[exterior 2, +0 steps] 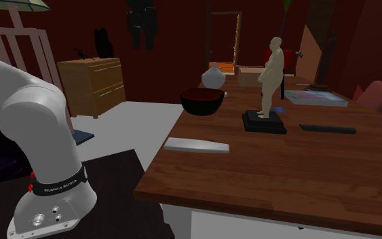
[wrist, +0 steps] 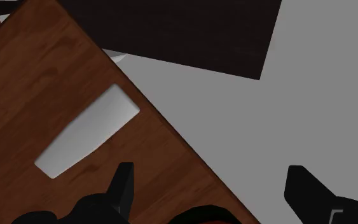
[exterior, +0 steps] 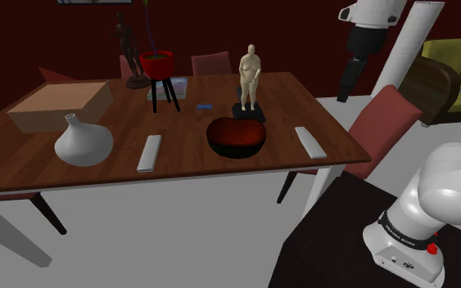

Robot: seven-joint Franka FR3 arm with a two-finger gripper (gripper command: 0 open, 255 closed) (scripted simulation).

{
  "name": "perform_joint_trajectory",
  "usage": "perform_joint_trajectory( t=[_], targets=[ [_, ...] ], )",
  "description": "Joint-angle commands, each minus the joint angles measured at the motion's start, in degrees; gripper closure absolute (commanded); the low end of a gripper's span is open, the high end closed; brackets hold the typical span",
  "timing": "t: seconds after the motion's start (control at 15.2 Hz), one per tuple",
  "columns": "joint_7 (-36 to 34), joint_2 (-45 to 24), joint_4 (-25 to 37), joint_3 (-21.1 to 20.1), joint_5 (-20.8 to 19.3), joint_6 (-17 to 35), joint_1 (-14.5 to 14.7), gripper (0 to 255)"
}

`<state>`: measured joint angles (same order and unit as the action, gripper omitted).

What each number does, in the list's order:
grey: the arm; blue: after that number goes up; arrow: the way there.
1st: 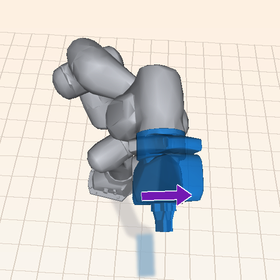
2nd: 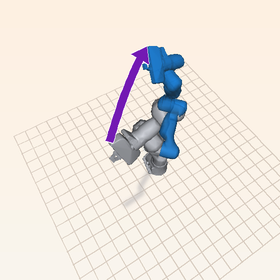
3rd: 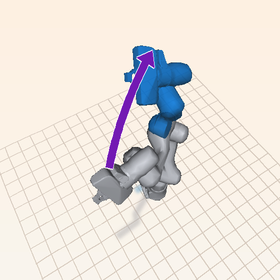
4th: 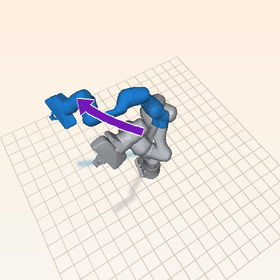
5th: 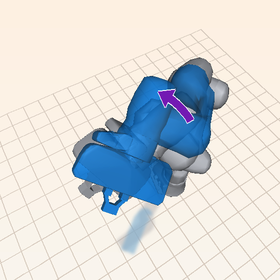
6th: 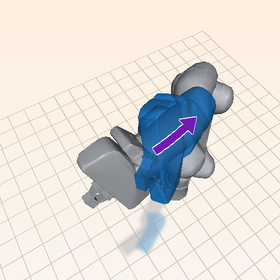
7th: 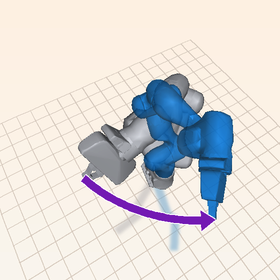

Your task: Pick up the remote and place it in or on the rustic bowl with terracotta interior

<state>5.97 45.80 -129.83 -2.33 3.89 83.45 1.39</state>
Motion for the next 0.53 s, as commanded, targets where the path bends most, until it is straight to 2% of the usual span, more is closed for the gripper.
perform_joint_trajectory(
  t=[0.0, 0.46],
  targets=[
    [0.0, 0.0, 0.0, 0.0, 0.0, 0.0, 0.0, 0],
    [-8.0, -4.9, -8.2, -0.4, -0.6, 13.2, -5.1, 0]
  ],
)
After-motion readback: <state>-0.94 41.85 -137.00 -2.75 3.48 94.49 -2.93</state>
